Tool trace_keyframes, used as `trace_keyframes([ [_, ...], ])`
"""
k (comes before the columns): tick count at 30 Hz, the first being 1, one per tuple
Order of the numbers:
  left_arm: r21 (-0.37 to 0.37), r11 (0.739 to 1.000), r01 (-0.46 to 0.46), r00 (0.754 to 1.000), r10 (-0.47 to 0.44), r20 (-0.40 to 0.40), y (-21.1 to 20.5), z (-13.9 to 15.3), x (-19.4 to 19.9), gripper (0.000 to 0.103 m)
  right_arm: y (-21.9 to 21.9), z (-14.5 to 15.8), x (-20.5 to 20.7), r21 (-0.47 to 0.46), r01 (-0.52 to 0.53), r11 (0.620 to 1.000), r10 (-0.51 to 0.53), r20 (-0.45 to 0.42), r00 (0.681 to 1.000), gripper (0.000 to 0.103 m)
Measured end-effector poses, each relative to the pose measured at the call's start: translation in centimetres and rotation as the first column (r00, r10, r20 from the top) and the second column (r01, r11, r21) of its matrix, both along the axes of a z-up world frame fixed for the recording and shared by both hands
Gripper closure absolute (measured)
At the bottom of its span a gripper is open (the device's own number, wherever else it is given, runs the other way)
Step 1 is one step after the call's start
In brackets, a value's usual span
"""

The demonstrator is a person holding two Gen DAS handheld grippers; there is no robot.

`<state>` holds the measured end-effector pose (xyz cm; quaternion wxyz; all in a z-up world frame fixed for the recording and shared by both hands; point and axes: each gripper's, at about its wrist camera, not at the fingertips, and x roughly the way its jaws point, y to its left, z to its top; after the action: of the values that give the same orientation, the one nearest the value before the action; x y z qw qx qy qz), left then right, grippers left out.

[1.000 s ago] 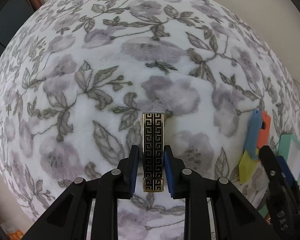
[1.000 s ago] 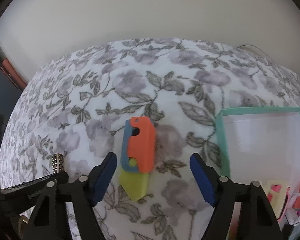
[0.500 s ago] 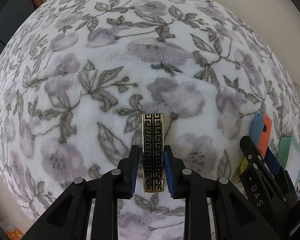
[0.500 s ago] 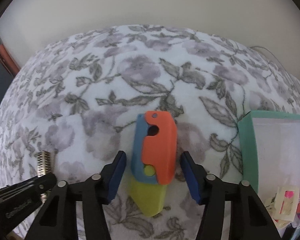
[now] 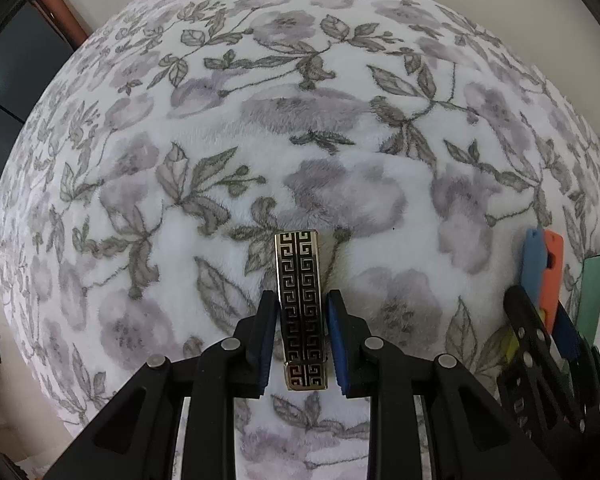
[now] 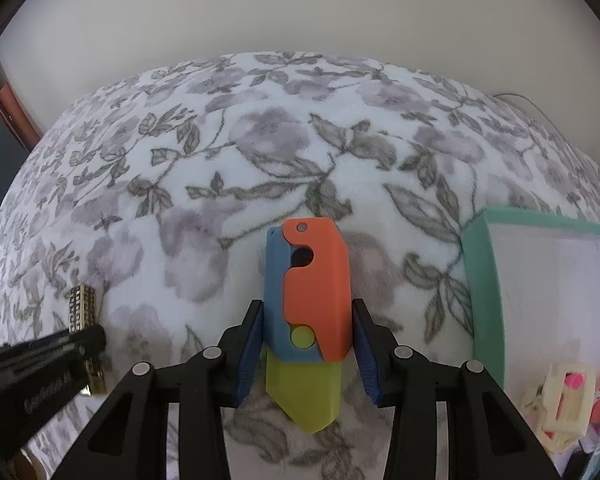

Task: Organize rigid objects
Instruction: 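Carry the gold tag and toy knife into the white tray and open both grippers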

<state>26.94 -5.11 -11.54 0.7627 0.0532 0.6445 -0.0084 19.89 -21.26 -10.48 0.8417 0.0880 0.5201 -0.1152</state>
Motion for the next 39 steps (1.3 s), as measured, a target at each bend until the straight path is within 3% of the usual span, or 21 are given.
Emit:
trace_keyframes([
  [8,0.196,0.978,0.076,0.993,-0.091,0.073,-4.3,0.0,-1.7,0.078,-0.5,0.0,-2.4,0.032,0.015,0.999,-0.015,0.011,1.0,0.058],
  [14,0.27,0.955,0.123,0.984,-0.153,0.09,-6.7,-0.4,-2.8,0.08,-0.8,0.0,-3.5,0.038,0.017,0.999,-0.018,0.01,1.0,0.058],
  [26,0.165,0.983,0.081,0.994,-0.091,0.057,-4.7,0.5,-3.9,0.081,-0.7,0.0,-5.5,0.035,0.041,0.999,-0.04,-0.011,0.999,0.058],
  [31,0.101,0.993,0.061,0.997,-0.066,0.048,-4.2,1.3,-4.5,0.081,-1.3,0.2,-7.2,0.102,0.075,0.992,-0.075,-0.009,0.997,0.059],
  [39,0.072,0.995,0.071,0.99,-0.079,0.121,-4.3,4.9,-5.9,0.081,-2.6,1.3,-9.7,0.206,0.121,0.971,-0.125,0.01,0.992,0.059],
])
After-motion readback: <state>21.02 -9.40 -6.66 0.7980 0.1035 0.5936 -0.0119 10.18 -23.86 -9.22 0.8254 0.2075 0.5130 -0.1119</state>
